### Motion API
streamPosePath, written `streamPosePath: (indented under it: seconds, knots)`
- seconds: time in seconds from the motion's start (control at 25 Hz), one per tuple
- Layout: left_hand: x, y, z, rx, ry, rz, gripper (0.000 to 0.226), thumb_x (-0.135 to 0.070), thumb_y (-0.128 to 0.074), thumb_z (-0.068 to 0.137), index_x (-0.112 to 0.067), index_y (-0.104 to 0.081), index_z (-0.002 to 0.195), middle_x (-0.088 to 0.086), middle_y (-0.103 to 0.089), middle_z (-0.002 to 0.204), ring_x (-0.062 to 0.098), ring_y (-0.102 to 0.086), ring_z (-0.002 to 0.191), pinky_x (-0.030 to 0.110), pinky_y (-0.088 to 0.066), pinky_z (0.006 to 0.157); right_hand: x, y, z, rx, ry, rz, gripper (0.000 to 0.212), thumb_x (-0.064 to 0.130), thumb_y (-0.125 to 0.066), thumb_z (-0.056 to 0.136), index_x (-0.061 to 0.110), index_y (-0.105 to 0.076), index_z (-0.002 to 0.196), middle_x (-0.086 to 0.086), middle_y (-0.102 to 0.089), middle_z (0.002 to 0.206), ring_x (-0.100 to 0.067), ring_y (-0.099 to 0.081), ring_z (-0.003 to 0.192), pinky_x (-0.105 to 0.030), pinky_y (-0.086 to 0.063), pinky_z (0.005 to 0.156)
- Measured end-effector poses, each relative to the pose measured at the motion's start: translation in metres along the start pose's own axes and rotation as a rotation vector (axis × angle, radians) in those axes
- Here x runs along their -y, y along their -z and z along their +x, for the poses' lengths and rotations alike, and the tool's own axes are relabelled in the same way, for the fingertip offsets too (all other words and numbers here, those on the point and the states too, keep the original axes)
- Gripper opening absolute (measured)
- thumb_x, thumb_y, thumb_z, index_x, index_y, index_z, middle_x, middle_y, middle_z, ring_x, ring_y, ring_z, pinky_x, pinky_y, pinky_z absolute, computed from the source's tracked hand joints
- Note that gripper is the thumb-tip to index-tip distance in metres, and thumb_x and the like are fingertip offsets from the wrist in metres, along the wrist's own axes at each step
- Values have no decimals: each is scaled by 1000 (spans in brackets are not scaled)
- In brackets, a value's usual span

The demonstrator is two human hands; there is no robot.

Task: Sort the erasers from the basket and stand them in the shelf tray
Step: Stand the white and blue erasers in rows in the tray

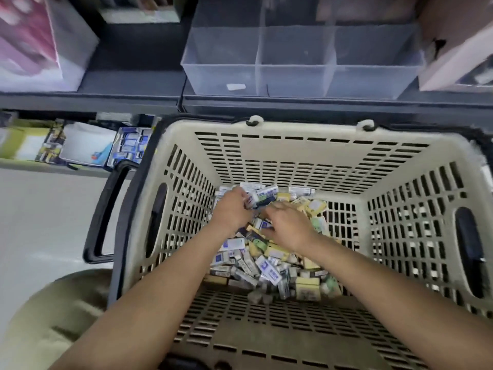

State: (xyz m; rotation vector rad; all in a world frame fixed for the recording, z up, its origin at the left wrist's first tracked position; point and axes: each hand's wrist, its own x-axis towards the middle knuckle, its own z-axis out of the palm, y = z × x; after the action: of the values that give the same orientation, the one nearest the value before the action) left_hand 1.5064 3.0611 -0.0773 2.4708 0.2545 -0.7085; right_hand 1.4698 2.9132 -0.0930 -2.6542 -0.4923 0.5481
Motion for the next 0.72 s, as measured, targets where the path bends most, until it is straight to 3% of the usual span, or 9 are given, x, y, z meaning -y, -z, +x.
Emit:
streamPosePath:
  seconds: [0.2, 0.28, 0.36, 0.44, 0.52, 0.6, 0.72]
  knots:
    - [-3, -3, 1, -84, -179, 168, 16, -16, -60, 85, -17, -59, 100, 9, -66, 103, 25, -60, 90, 26, -39, 69, 11, 1, 1, 22, 22, -268, 46, 35, -59, 85, 20, -42, 125, -8, -59, 110, -27, -52, 107, -34, -44, 72]
    - [-4, 4, -1, -50, -212, 230, 9, -20, -63, 83, -18, -57, 90, 7, -66, 101, 22, -58, 86, 27, -43, 69, 15, 8, -5, 23, -4, -184, 39, 31, -61, 81, 21, -47, 116, -5, -59, 104, -25, -56, 100, -30, -42, 64]
    - [-10, 22, -5, -28, -204, 202, 14, -21, -68, 81, -18, -54, 81, 5, -65, 97, 20, -60, 84, 29, -48, 70, 17, 24, -14, 6, -80, 50, 25, 27, -65, 77, 21, -50, 97, 0, -61, 90, -20, -61, 86, -27, -44, 57]
    - [-19, 42, -10, -18, -153, 33, 15, -13, -66, 82, -18, -52, 82, 8, -64, 95, 19, -61, 78, 30, -52, 69, 16, 45, -23, -57, -170, 315, 24, 21, -68, 75, 19, -49, 89, 2, -62, 80, -15, -61, 68, -26, -48, 54]
    - [-25, 57, -21, 27, -114, -213, 23, -6, -64, 83, -18, -51, 97, 6, -62, 93, 15, -62, 72, 30, -56, 61, 17, 64, -33, -128, -202, 475, 25, 17, -68, 78, 19, -50, 95, 2, -61, 75, -13, -55, 57, -22, -45, 52]
    - [-31, 65, -33, 115, -113, -390, 32, -4, -64, 84, -15, -51, 111, 5, -63, 90, 11, -64, 71, 23, -56, 53, 18, 79, -44, -180, -204, 583, 25, 18, -69, 81, 17, -54, 102, 2, -59, 73, -13, -53, 57, -23, -44, 55]
    - [-40, 70, -50, 178, -79, -660, 36, -3, -62, 86, 0, -50, 121, 11, -67, 94, 13, -67, 76, 20, -57, 57, 21, 93, -58, -223, -202, 707, 19, 18, -72, 79, 13, -59, 92, 1, -62, 72, -10, -59, 61, -25, -49, 64]
